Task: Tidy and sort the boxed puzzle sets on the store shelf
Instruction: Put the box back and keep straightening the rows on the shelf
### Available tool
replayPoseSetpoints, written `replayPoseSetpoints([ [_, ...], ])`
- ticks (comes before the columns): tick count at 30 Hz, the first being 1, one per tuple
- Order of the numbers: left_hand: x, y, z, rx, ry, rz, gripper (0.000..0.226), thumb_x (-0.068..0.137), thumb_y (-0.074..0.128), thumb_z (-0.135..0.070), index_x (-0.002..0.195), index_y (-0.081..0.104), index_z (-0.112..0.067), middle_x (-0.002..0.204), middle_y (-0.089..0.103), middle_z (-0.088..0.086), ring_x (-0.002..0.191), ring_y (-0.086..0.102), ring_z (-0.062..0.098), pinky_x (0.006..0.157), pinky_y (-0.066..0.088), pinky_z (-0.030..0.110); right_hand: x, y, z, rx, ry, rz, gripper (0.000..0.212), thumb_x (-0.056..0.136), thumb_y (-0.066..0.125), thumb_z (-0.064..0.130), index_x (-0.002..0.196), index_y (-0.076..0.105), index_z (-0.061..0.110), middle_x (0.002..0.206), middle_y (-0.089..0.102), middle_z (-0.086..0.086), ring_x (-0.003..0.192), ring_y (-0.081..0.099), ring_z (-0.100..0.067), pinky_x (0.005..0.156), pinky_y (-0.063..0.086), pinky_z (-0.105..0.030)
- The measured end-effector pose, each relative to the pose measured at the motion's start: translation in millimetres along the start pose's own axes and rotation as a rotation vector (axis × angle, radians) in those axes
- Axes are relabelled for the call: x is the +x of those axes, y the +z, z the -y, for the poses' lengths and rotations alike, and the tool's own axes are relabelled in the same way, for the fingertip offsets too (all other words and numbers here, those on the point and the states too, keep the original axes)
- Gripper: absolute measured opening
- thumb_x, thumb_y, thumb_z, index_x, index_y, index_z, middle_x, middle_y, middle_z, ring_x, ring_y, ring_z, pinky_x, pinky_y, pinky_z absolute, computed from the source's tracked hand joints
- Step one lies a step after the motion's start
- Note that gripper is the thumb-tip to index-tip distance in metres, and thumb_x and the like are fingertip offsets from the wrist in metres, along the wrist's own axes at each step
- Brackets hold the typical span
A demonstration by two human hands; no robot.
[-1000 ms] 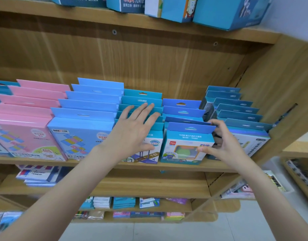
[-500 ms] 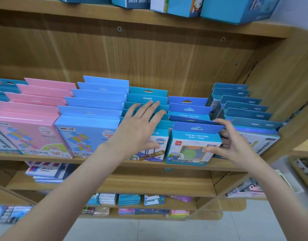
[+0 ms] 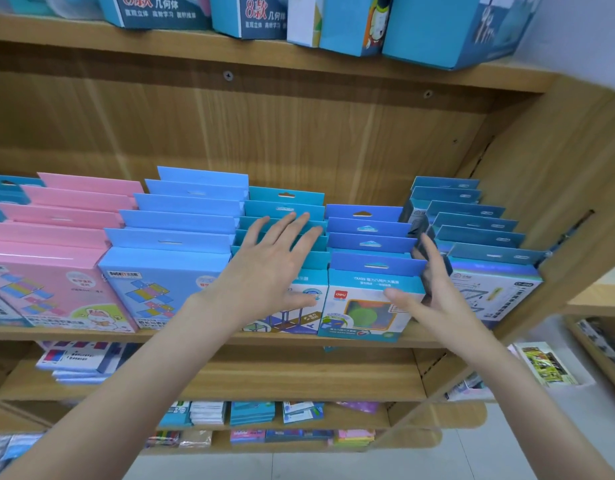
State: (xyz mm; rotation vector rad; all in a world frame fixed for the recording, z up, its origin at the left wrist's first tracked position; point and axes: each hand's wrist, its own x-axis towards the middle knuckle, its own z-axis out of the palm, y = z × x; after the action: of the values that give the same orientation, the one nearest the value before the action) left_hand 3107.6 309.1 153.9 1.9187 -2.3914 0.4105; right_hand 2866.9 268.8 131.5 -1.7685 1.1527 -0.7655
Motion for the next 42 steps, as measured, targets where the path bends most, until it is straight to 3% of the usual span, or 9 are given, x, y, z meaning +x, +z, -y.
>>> replayPoseSetpoints([
  [6,3.5,-2.8,-10.2,-0.03,0.013,-0.016,0.093,0.08,0.043,-0.068,0.147,0.004,-0.017,0.155,0.002,0.004,0.142,0.0,0.019,0.112,-0.004,0.044,16.4,10.5,20.5,0.241,0.066,-0.146,0.076,0.072,0.045,0.06,0.141,0.02,0.042,0.144,0.032,0.015,0.126,0.041,-0.004,0.106,0.039,-0.039],
  [11,3.3,11.0,-12.0,-0.024,0.016,-0.192,0.088,0.057,0.07,-0.066,0.124,0.053,-0.011,0.13,0.055,0.009,0.121,0.049,0.028,0.101,0.034,0.05,21.7,11.7,18.0,0.181,0.081,-0.139,0.05,0.083,0.034,0.062,0.131,0.034,0.045,0.133,0.043,0.014,0.117,0.048,-0.005,0.102,0.041,-0.04],
  [17,2.7,17.4,-14.9,-0.11,0.003,-0.308,0.078,0.063,0.068,-0.061,0.12,0.053,-0.011,0.127,0.056,0.008,0.121,0.049,0.029,0.103,0.02,0.045,32.8,16.6,12.1,0.023,0.055,-0.274,0.026,0.091,0.031,0.054,0.11,0.04,0.039,0.132,0.037,0.005,0.121,0.042,-0.011,0.104,0.038,-0.044],
  [20,1.0,17.2,-21.8,-0.185,-0.046,-0.344,0.07,0.069,0.051,-0.063,0.117,0.053,-0.012,0.116,0.061,0.003,0.113,0.054,0.026,0.101,0.021,0.045,30.1,15.8,14.0,0.028,0.042,-0.25,0.026,0.092,0.033,0.051,0.114,0.039,0.038,0.133,0.039,0.002,0.12,0.043,-0.01,0.103,0.039,-0.04],
  [24,2.9,15.2,-24.7,-0.237,-0.085,-0.379,0.068,0.064,0.069,-0.059,0.113,0.055,-0.013,0.103,0.063,0.001,0.101,0.058,0.025,0.1,0.019,0.041,31.2,5.2,33.6,-0.308,-0.224,-0.35,0.04,0.095,0.042,0.031,0.132,0.037,0.016,0.136,0.033,-0.003,0.115,0.035,-0.003,0.101,0.03,-0.023],
  [27,2.3,16.0,-23.1,-0.23,-0.081,-0.367,0.071,0.062,0.072,-0.056,0.115,0.054,-0.013,0.105,0.062,0.002,0.101,0.056,0.026,0.1,0.018,0.04,55.5,-7.1,54.9,-0.57,-0.368,-0.192,0.035,0.093,0.049,0.022,0.128,0.047,0.017,0.135,0.04,-0.005,0.124,0.04,-0.02,0.106,0.03,-0.036],
  [32,-2.6,20.9,-19.1,-0.176,-0.095,-0.328,0.084,0.057,0.075,-0.057,0.122,0.052,-0.008,0.108,0.06,0.005,0.102,0.055,0.027,0.099,0.018,0.04,88.6,11.4,66.4,-0.674,-0.274,0.12,0.027,0.094,0.047,0.033,0.119,0.055,0.029,0.131,0.049,-0.001,0.125,0.041,-0.02,0.11,0.024,-0.046],
  [35,-1.7,19.6,-19.3,-0.159,-0.101,-0.336,0.081,0.056,0.076,-0.056,0.119,0.055,-0.01,0.102,0.061,0.004,0.098,0.055,0.026,0.098,0.018,0.04,85.4,22.8,57.0,-0.859,-0.223,0.078,0.033,0.096,0.034,0.043,0.117,0.055,0.029,0.133,0.043,0.003,0.125,0.035,-0.022,0.111,0.014,-0.047],
  [42,-3.7,15.4,-17.2,-0.218,-0.087,-0.267,0.076,0.069,0.07,-0.052,0.132,0.045,-0.019,0.116,0.054,0.003,0.114,0.045,0.026,0.104,0.018,0.041,79.5,19.2,53.5,-0.989,-0.305,0.052,0.039,0.099,0.024,0.037,0.117,0.055,0.022,0.131,0.044,0.005,0.116,0.039,-0.019,0.104,0.021,-0.04],
])
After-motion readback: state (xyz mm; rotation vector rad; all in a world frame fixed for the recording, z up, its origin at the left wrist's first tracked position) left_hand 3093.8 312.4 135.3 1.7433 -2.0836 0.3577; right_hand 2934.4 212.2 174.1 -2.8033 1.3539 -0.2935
